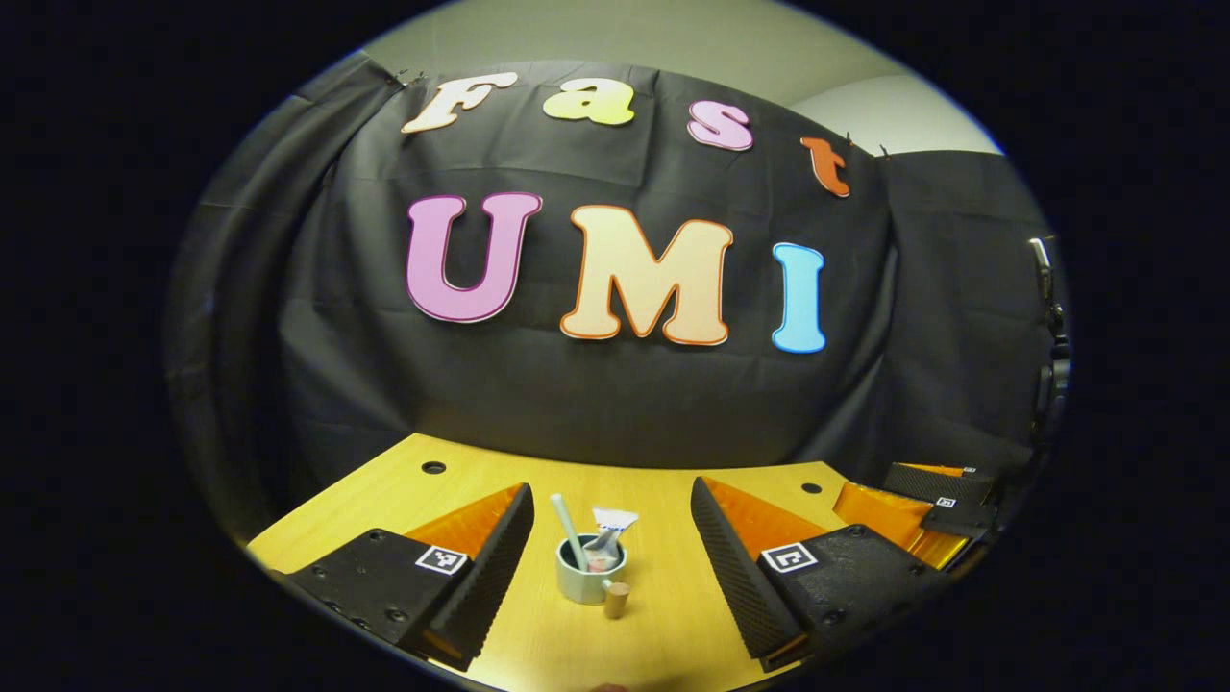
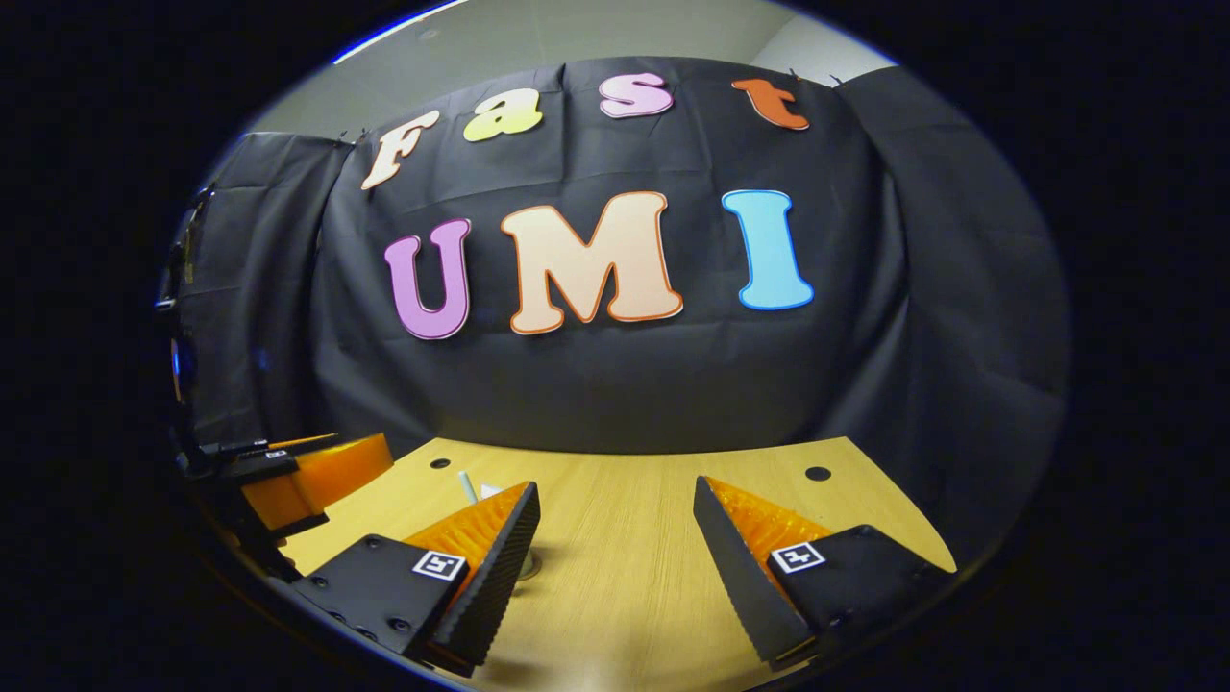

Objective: Put the toothbrush and toothpaste on the desktop into the cup, then pick up the cup and place it on the coaster on the desktop.

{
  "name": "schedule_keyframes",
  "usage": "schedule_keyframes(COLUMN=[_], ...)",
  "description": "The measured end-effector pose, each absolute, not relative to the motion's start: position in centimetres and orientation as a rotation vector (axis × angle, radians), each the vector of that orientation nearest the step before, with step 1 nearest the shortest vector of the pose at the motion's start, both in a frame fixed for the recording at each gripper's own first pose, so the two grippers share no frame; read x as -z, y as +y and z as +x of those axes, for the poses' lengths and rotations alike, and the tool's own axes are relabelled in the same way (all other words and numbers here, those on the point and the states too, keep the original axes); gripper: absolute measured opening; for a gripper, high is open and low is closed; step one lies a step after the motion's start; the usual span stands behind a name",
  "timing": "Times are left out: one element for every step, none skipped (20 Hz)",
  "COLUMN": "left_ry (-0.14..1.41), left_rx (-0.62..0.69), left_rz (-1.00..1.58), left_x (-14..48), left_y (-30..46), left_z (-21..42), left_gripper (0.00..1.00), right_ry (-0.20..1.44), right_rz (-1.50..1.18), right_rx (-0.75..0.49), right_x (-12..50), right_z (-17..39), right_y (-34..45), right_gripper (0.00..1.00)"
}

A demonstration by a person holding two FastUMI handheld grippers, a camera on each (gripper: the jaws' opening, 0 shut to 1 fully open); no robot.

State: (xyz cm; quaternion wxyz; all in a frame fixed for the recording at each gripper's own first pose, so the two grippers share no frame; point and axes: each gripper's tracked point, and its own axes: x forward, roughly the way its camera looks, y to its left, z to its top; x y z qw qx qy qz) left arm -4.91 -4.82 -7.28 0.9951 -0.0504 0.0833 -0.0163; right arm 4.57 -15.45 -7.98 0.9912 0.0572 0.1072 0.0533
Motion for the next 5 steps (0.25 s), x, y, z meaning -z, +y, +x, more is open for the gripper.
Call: schedule_keyframes(left_ry=[0.163,0.155,0.148,0.141,0.134], left_rx=[0.034,0.036,0.034,0.033,0.025], left_rz=[-0.099,-0.096,-0.095,-0.092,-0.085], left_x=[7.0,6.6,6.3,6.0,5.7], left_y=[-5.1,-5.1,-5.0,-4.8,-4.5], left_z=[-4.9,-4.9,-4.8,-4.8,-4.7], left_gripper=[0.94,0.94,0.94,0.94,0.95], right_ry=[0.206,0.196,0.191,0.182,0.171], right_rz=[0.122,0.124,0.121,0.118,0.116], right_rx=[-0.102,-0.093,-0.083,-0.074,-0.067], right_x=[7.5,7.1,7.0,6.8,6.7], right_z=[4.6,4.8,5.0,5.1,5.2], right_y=[-16.0,-16.5,-17.1,-17.4,-17.6], right_gripper=[0.99,0.99,0.99,0.99,0.99])
